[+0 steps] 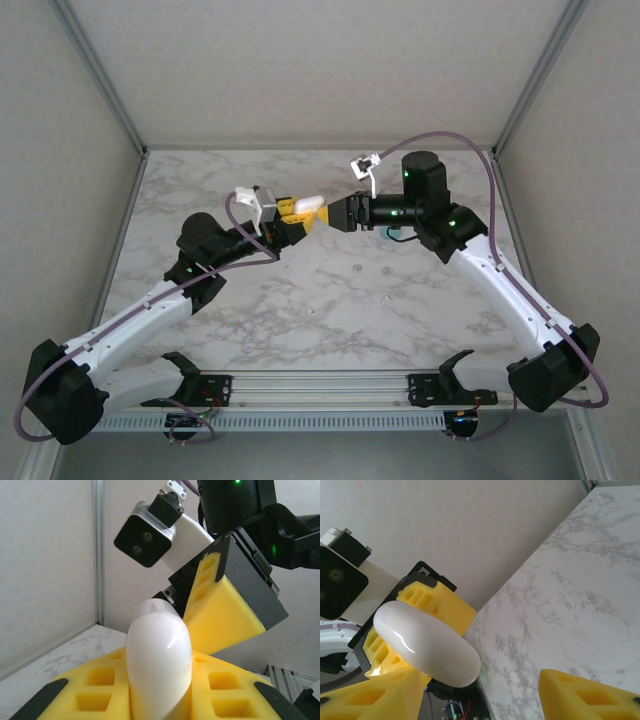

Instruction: Insert the wireless bluetooth earbuds into the charging case

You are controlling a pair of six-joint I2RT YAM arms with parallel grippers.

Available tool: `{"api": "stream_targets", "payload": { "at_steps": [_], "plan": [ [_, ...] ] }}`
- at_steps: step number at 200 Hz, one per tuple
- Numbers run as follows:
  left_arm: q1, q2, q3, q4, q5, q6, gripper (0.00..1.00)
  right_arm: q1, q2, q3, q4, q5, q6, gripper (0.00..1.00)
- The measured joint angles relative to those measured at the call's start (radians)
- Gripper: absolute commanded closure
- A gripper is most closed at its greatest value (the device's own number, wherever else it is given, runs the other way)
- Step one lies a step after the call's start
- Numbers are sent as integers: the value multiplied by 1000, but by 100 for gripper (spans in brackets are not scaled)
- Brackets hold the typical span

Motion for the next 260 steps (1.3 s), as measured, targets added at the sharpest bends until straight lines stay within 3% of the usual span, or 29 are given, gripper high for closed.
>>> {"api": "stream_targets", "payload": {
  "at_steps": [68,148,191,209,218,245,260],
  "plan": [
    [0,8,0,-13,12,2,100,1,18,46,6,13,20,37],
    [-2,6,0,-61,35,12,100,1,55,96,-2,111,23,37],
    [-4,-9,0,-64,29,28,100,1,53,96,-14,163,11,26],
    [-4,-14,-1,-72,23,43,100,3,19,96,-52,257,-18,21],
    [-5,-20,-2,-75,18,50,100,2,-16,87,-67,332,-25,2],
    [-5,-45,-26,-81,-11,65,100,-20,-186,-2,-121,572,-20,1],
    [-5,-56,-39,-87,-27,72,100,-86,-259,-55,-189,669,11,1]
  ]
}}
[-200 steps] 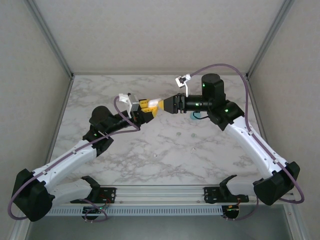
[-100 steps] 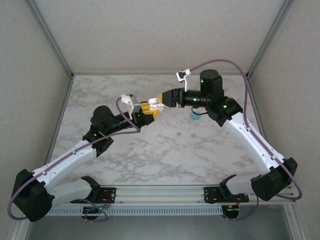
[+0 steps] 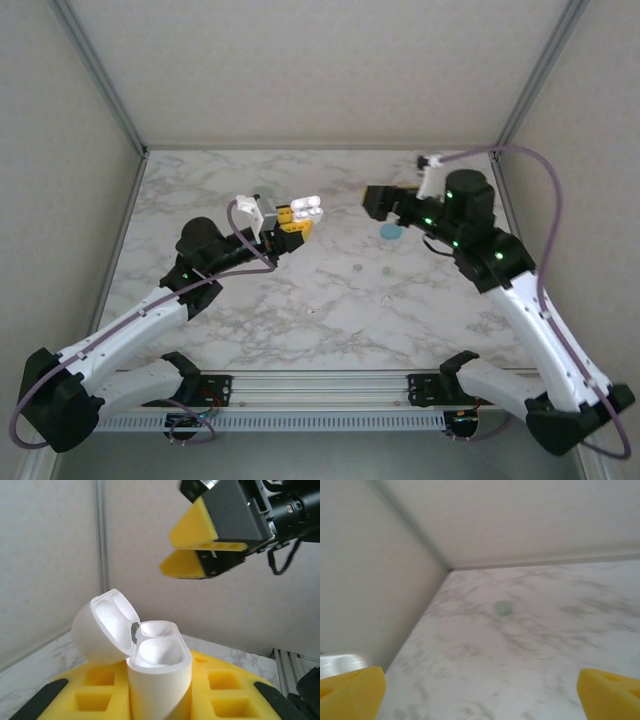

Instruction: Insert the wireless bluetooth earbuds into the charging case

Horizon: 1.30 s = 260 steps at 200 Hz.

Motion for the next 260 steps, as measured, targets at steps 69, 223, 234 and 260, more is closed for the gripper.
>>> {"api": "stream_targets", "payload": {
  "at_steps": [69,223,234,260],
  "plan": [
    [-1,-25,-7,-29,-46,31,100,-141,211,-327,-301,30,169,36],
    [-1,-76,-7,-118,-86,60,100,112,626,-249,-392,202,245,58],
    [-1,-76,-7,-123,-86,60,100,115,640,-245,-391,209,245,58],
    [-1,-76,-7,-134,-86,61,100,116,665,-244,-389,219,248,60]
  ]
}}
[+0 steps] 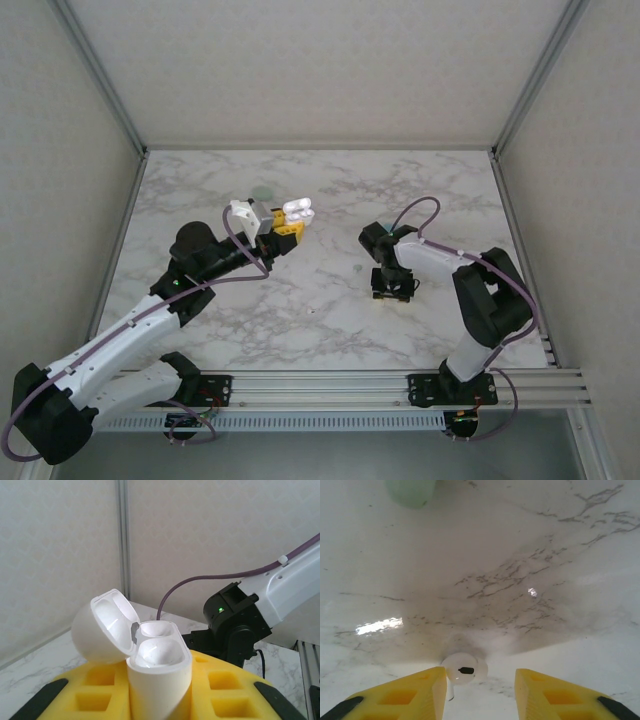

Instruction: Insert the wireless bluetooth earbuds into the charging case

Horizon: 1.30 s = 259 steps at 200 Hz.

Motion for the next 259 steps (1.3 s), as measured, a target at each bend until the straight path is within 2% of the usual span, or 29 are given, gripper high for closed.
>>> {"api": "stream_targets", "payload": {
  "at_steps": [48,100,193,259],
  "plan": [
    [0,-9,0,-18,-3,11,100,0,2,-10,42,-4,9,59],
    [0,-11,0,-27,-4,18,99,0,-26,-59,84,-16,62,54],
    [0,-1,1,-45,-3,22,99,0,-51,-103,151,-32,105,65],
    [0,24,12,-63,8,22,99,0,-51,-103,153,-33,101,64]
  ]
}}
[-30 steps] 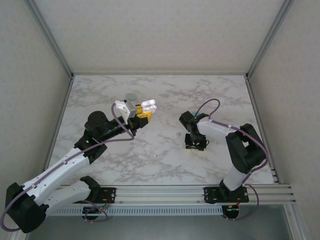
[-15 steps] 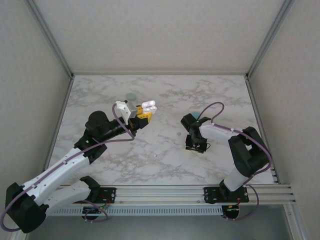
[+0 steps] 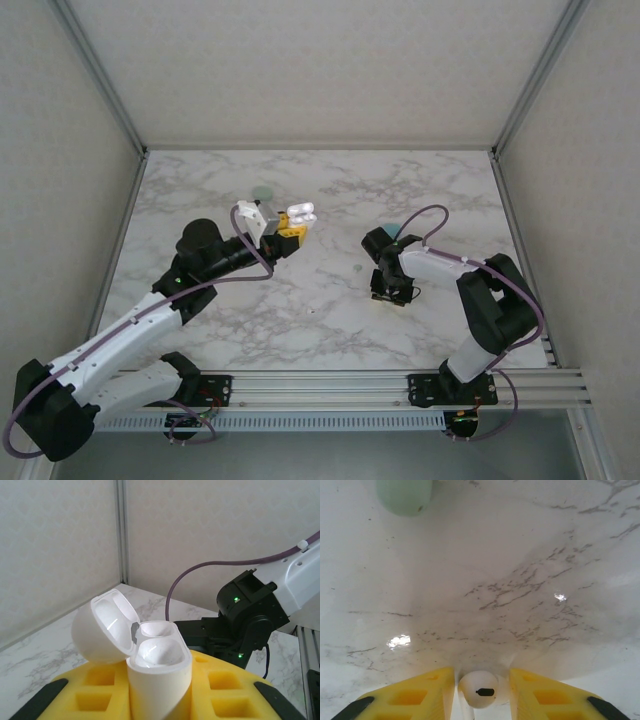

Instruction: Insert the wireless bluetooth earbuds into the charging case

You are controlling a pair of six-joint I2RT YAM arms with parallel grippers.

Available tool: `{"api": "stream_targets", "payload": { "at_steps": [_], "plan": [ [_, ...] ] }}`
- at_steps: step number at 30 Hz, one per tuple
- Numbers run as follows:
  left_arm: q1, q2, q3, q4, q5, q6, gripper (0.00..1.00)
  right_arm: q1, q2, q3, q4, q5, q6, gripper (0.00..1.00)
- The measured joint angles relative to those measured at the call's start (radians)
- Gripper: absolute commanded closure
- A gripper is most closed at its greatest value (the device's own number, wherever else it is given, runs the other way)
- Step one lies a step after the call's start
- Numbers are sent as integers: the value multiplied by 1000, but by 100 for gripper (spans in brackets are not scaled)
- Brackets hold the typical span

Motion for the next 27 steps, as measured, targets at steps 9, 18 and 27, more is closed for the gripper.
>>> {"api": "stream_targets", "payload": {
  "at_steps": [9,18,27],
  "plan": [
    [0,2,3,-4,0,0,99,0,0,0,3,5,-5,69],
    [0,6,13,-4,4,0,98,1,-27,-16,32,14,-57,74],
    [0,6,13,-4,-1,0,99,23,-222,-11,51,50,-164,75]
  ]
}}
